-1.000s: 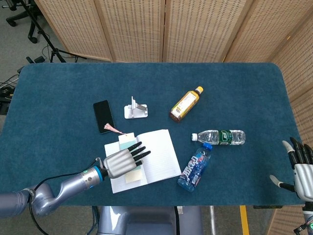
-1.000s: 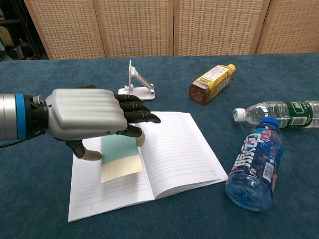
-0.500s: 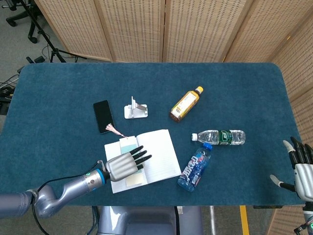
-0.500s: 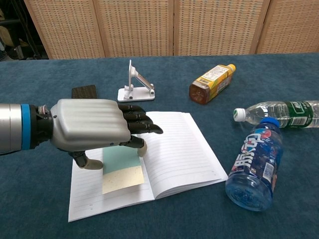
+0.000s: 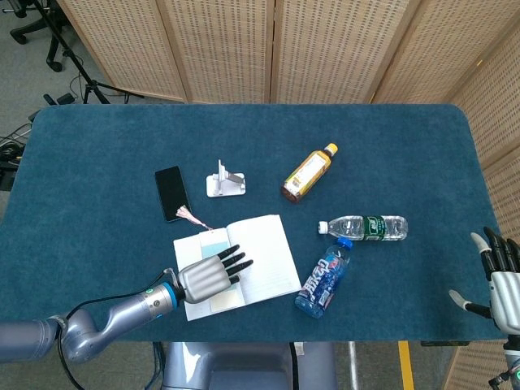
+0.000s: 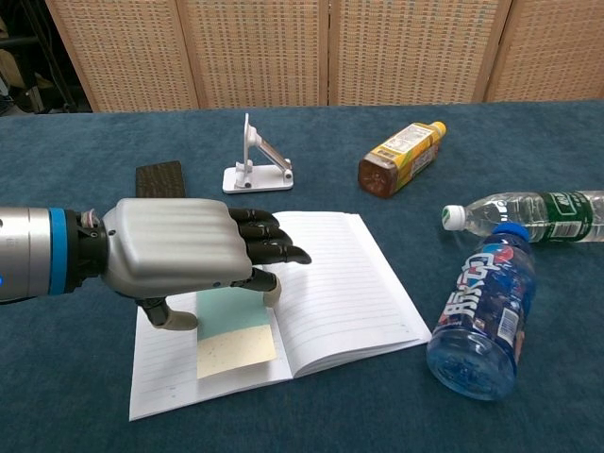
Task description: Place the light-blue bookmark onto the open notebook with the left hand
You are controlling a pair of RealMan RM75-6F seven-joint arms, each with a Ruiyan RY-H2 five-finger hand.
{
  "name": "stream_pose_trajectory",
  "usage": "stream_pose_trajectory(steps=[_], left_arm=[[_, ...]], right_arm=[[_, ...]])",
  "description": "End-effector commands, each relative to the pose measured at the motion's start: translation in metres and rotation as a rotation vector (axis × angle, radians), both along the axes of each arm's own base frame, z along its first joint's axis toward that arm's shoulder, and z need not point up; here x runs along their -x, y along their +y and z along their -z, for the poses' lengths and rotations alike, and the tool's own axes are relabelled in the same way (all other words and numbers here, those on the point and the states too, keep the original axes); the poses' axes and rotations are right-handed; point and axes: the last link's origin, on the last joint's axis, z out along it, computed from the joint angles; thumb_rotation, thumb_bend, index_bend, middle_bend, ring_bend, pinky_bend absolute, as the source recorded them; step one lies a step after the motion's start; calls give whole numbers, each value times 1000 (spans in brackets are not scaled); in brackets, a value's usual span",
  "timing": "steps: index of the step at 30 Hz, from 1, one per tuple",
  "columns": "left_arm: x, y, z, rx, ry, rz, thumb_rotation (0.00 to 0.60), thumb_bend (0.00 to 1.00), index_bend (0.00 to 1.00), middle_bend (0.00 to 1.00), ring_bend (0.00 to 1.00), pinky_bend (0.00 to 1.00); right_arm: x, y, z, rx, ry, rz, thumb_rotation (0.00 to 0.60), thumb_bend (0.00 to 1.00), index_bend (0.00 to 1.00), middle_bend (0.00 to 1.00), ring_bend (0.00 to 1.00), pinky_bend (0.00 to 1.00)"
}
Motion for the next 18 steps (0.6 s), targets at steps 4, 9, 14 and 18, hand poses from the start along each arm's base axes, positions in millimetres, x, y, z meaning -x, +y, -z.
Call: stream_pose_trajectory(steps=[4, 9, 14, 18], left_arm=[[0, 0, 1, -2, 1, -8, 600, 277, 352, 0, 0, 0], [-1, 1, 1, -5, 0, -14, 600, 277, 352, 0, 0, 0], [-1, 1, 2, -7, 2, -19, 600, 276, 352, 0, 0, 0], [-2, 1, 3, -8, 3, -19, 600, 276, 331, 0, 0, 0]], right_arm=[[0, 0, 0, 0, -1, 0, 600, 0, 0, 0, 0, 0], [0, 0, 0, 2, -2, -2, 600, 0, 0, 0, 0, 0], [0, 0, -1, 3, -4, -3, 600, 0, 0, 0, 0, 0], [0, 0, -1, 5, -5, -3, 600, 0, 0, 0, 0, 0]])
